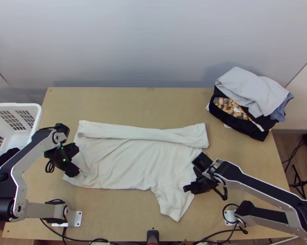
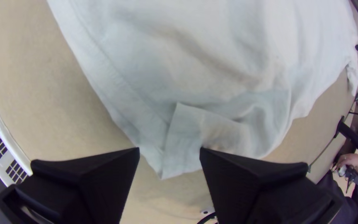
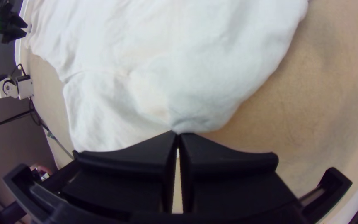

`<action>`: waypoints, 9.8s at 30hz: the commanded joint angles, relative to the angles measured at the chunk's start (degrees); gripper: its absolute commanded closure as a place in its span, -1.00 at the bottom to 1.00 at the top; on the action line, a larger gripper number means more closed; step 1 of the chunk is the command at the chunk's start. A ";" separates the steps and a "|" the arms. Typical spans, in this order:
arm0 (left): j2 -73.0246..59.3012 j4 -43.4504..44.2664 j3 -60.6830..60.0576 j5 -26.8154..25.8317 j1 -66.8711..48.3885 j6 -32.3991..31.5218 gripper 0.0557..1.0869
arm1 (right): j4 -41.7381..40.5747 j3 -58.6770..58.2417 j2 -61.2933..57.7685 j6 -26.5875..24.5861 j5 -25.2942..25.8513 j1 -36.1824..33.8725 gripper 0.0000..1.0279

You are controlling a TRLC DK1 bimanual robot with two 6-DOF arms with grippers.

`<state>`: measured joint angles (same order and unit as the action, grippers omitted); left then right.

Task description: Fold the t-shirt

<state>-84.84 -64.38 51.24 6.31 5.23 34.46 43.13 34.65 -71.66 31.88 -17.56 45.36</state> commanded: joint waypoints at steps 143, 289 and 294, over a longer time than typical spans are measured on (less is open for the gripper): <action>-19.05 1.01 21.79 -49.55 27.28 -0.27 -0.90 | 12.85 31.88 7.41 -10.17 6.14 -31.83 -0.93; -24.41 -1.63 68.73 -38.03 -19.21 -36.39 -0.91 | 2.92 56.22 -42.86 -2.43 3.94 -12.23 -0.93; -24.23 -1.89 68.46 -38.03 -18.33 -36.13 -0.91 | -2.53 54.82 -42.95 -0.94 -4.06 -15.57 -0.93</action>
<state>-109.34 -65.89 119.94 -31.73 -13.96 -2.04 46.28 90.78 -114.48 28.91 -9.80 34.20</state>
